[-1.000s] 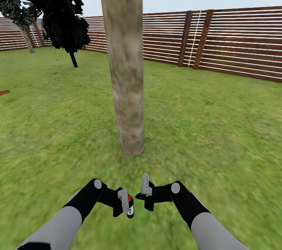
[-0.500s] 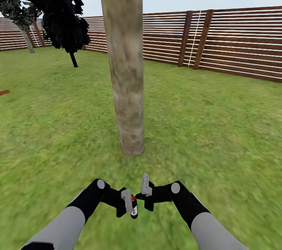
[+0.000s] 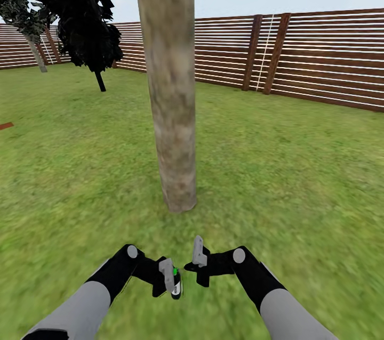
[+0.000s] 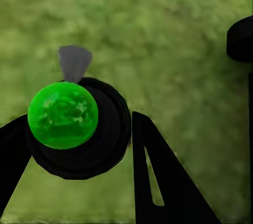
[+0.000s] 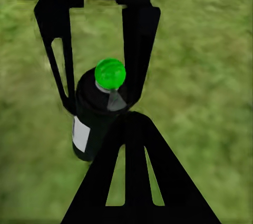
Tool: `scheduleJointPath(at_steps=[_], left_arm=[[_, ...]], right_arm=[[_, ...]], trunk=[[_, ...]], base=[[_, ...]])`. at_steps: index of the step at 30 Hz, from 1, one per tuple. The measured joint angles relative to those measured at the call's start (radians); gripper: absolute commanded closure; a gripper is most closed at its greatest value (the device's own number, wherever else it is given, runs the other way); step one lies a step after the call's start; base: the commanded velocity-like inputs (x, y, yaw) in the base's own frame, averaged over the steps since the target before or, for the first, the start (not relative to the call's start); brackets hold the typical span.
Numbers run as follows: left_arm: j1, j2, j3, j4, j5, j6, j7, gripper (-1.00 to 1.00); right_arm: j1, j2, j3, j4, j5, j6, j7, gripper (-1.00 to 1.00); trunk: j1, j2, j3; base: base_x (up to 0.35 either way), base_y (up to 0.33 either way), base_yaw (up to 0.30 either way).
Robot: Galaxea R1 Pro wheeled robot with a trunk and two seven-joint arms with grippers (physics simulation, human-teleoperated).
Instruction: In the garden, pick up the pesticide atomizer on the floor and spray pesticide onto both trees until each tree trunk is fully covered.
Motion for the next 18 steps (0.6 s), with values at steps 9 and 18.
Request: scheduleJointPath(at_steps=[9,18], left_arm=[[0.01,0.201,0.002,0.001,-0.004,-0.005,0.0,1.0],[0.024,0.3,0.021,0.003,0.013,0.004,0.125,1.0]], right_arm=[[0.0,-0.004,-0.004,0.001,0.002,-0.001,0.001,-1.0],[0.002,-0.069,-0.009,0.013,0.005,0.0,-0.108,-1.0]], trunk=[[0.0,0.0,0.0],[0.0,0.0,0.0]], base=[[0.0,0.0,0.0],[0.0,0.0,0.0]])
